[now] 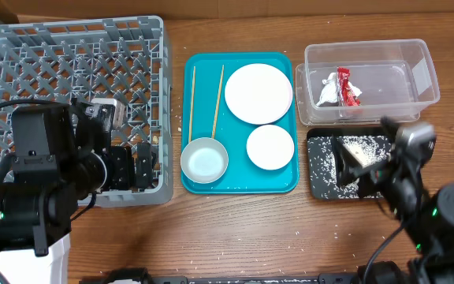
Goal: Sort waste into correct bins and load items into the dishwasher
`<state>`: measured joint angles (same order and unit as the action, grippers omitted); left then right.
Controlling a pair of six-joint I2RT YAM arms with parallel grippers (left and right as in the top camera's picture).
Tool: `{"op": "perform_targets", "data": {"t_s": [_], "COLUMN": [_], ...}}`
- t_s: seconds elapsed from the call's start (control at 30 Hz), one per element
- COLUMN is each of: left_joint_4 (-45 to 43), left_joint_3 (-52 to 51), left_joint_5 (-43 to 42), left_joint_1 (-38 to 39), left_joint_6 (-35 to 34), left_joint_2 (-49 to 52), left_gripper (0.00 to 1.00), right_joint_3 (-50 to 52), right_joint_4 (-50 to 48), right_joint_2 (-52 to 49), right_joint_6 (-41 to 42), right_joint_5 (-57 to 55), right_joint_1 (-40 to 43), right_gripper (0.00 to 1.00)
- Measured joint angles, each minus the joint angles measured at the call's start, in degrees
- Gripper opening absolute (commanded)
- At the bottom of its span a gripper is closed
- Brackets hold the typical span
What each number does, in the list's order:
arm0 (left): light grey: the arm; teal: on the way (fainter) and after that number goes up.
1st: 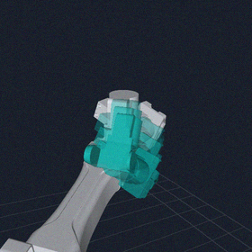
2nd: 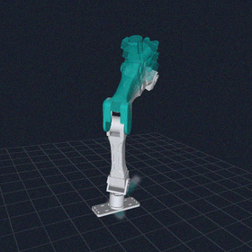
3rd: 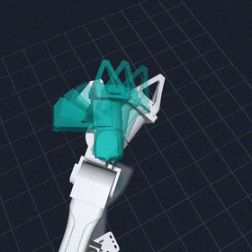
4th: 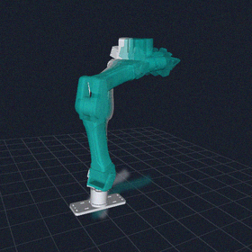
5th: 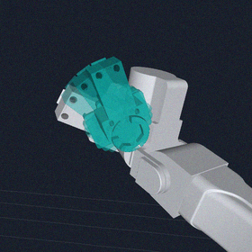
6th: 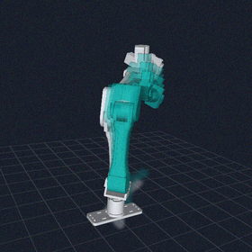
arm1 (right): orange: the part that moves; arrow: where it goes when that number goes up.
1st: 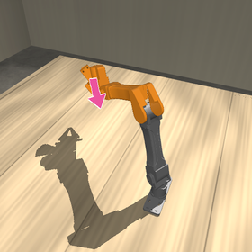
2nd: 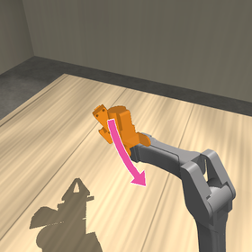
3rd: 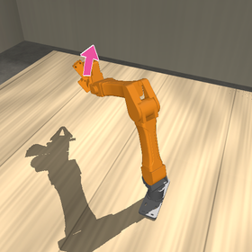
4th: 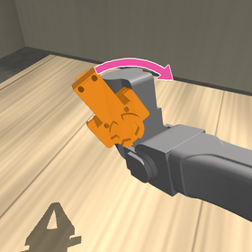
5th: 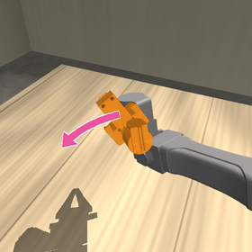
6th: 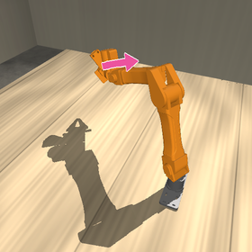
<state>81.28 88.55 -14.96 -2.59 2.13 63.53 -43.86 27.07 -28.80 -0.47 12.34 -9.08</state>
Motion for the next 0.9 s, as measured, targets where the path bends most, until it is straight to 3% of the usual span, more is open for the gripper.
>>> {"op": "perform_targets", "data": {"t_s": [0.27, 0.5, 0.63, 0.9], "left_joint_4": [-0.02, -0.02, -0.04, -0.04], "left_joint_3": [0.02, 0.0, 0.0, 0.0], "left_joint_5": [0.0, 0.0, 0.02, 0.02], "left_joint_1": [0.0, 0.0, 0.0, 0.0], "left_joint_6": [0.0, 0.0, 0.0, 0.0], "left_joint_2": [2.38, 4.85, 6.97, 11.08], "left_gripper": [1.0, 1.0, 1.0, 1.0], "right_joint_3": [23.32, 40.26, 42.82, 42.82], "right_joint_4": [-10.4, -22.4, -26.4, -22.4], "right_joint_2": [18.86, 27.52, 27.91, 27.96], "right_joint_6": [-0.61, -0.79, -0.83, -0.83], "right_joint_5": [-6.27, -7.87, -7.93, -7.91], "right_joint_1": [0.07, 0.07, 0.04, 0.04], "right_gripper": [1.0, 1.0, 1.0, 1.0]}}
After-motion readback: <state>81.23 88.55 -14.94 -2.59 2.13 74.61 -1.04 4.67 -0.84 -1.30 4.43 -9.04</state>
